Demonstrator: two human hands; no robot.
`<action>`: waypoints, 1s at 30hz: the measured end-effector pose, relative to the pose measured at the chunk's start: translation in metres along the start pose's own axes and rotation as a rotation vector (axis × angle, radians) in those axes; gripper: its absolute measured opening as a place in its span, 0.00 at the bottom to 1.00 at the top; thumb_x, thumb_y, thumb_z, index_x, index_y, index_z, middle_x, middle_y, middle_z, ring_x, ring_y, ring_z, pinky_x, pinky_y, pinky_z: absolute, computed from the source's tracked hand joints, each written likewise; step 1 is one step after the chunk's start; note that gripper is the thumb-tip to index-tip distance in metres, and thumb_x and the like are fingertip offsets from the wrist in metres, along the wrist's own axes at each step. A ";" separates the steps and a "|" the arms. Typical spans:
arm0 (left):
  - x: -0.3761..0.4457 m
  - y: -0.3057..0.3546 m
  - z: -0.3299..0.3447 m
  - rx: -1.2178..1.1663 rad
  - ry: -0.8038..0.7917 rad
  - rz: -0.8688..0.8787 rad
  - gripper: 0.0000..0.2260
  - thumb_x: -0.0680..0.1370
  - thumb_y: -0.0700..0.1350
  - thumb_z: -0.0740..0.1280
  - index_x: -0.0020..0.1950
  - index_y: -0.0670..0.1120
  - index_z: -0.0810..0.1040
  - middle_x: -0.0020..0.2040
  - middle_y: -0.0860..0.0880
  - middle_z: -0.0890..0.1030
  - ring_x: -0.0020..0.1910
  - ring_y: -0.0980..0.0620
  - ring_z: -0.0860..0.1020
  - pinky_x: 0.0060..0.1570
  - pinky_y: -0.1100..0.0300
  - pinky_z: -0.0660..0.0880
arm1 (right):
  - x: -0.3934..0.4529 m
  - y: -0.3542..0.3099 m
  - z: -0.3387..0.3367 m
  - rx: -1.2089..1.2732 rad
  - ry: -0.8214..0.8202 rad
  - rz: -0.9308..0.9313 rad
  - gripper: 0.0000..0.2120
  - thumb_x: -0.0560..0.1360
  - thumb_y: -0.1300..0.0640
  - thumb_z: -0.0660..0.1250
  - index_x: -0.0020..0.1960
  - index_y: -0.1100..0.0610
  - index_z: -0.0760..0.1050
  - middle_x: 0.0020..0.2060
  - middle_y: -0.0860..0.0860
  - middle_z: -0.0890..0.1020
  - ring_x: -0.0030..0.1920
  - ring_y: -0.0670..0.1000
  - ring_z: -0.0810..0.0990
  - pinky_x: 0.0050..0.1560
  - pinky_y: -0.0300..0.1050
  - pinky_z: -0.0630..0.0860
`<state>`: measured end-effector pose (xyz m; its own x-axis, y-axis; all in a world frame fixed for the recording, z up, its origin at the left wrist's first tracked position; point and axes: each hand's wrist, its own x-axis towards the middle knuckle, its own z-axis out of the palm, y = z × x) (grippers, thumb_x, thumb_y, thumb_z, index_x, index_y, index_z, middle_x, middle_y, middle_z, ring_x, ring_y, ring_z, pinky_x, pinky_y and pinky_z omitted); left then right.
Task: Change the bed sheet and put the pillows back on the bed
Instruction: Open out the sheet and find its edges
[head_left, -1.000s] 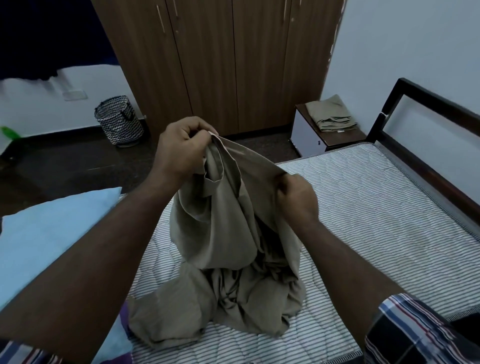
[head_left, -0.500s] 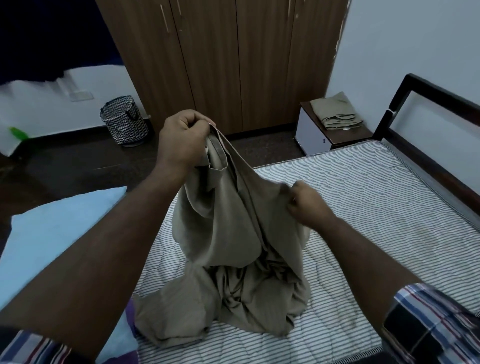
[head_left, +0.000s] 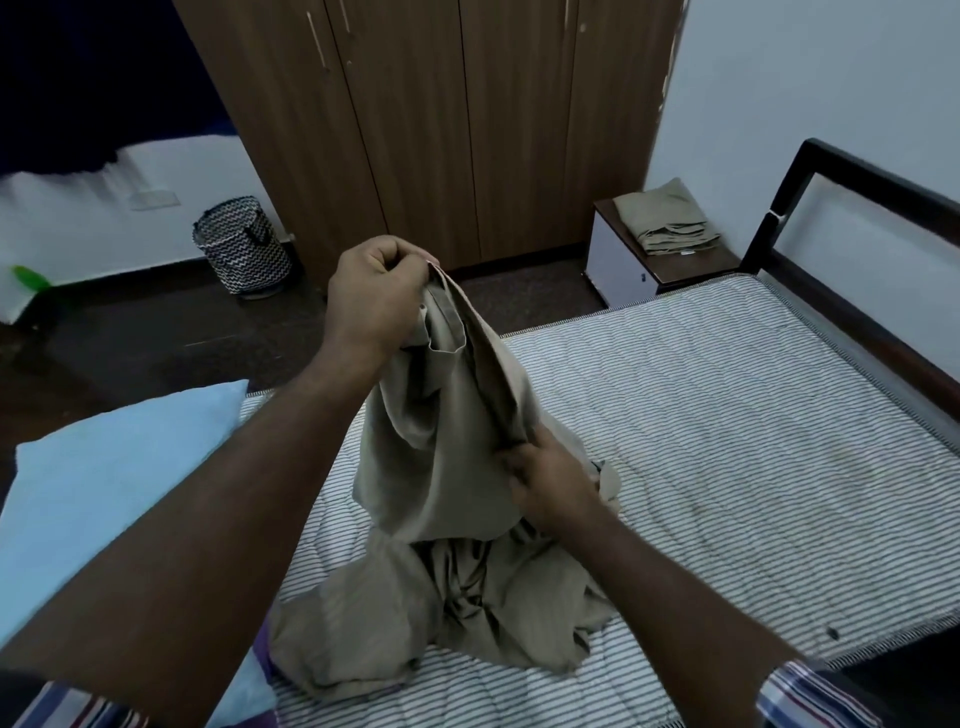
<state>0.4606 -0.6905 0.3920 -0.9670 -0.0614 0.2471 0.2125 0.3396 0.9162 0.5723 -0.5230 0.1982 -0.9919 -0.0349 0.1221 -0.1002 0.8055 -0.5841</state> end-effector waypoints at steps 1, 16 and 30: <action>-0.001 0.001 0.001 -0.001 -0.002 0.002 0.11 0.71 0.42 0.63 0.35 0.52 0.83 0.34 0.50 0.82 0.34 0.53 0.78 0.35 0.53 0.77 | 0.006 -0.013 -0.004 0.077 0.064 -0.001 0.14 0.72 0.52 0.67 0.55 0.53 0.84 0.56 0.52 0.77 0.52 0.53 0.79 0.48 0.43 0.75; -0.013 0.005 -0.005 -0.002 -0.024 0.028 0.11 0.74 0.38 0.63 0.38 0.48 0.84 0.37 0.51 0.83 0.36 0.53 0.80 0.35 0.58 0.78 | 0.063 -0.056 -0.037 0.075 0.584 -0.018 0.13 0.71 0.45 0.71 0.42 0.55 0.77 0.42 0.48 0.77 0.37 0.50 0.77 0.32 0.46 0.74; -0.025 0.005 -0.005 0.002 -0.024 0.007 0.10 0.73 0.39 0.64 0.38 0.49 0.84 0.38 0.49 0.84 0.42 0.45 0.83 0.42 0.47 0.81 | 0.057 -0.064 -0.035 0.097 0.612 -0.033 0.21 0.70 0.38 0.65 0.47 0.55 0.79 0.47 0.49 0.79 0.42 0.52 0.79 0.34 0.49 0.77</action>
<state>0.4868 -0.6915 0.3921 -0.9688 -0.0362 0.2452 0.2186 0.3417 0.9140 0.5247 -0.5561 0.2710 -0.7664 0.3096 0.5628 -0.1656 0.7513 -0.6388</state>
